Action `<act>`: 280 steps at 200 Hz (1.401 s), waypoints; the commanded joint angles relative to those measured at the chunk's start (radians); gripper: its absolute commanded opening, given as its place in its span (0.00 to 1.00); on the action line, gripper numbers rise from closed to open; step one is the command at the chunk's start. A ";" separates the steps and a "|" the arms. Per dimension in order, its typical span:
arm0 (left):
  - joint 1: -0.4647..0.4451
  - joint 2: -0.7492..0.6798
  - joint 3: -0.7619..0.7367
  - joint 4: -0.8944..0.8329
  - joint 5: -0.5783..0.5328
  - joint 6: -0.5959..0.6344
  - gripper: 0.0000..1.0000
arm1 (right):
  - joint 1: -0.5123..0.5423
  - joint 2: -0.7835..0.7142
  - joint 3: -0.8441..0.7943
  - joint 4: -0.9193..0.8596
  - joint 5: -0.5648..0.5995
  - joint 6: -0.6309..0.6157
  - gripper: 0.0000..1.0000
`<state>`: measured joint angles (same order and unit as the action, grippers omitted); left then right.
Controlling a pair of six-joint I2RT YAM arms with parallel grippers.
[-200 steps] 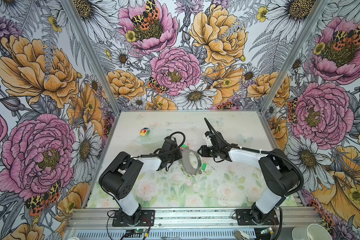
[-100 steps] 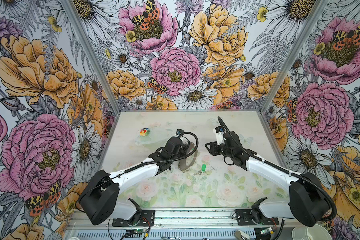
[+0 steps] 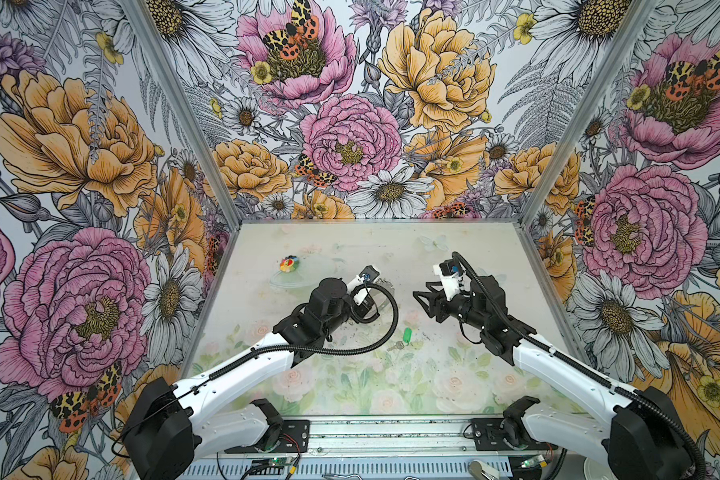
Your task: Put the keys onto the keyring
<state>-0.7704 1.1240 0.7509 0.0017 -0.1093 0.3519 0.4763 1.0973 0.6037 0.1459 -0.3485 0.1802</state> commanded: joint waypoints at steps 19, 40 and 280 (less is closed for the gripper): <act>-0.010 -0.065 -0.081 0.072 0.265 0.220 0.00 | -0.010 -0.012 0.019 -0.009 -0.055 -0.017 0.56; -0.001 -0.087 -0.107 0.090 0.322 0.240 0.00 | -0.010 0.010 0.032 -0.042 -0.071 -0.016 0.55; 0.097 -0.017 -0.250 0.343 0.526 0.341 0.00 | 0.156 0.124 0.033 -0.070 -0.311 -0.066 0.38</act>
<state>-0.6819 1.1110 0.5236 0.2489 0.3519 0.6842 0.6228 1.2114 0.5945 0.0807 -0.5938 0.1291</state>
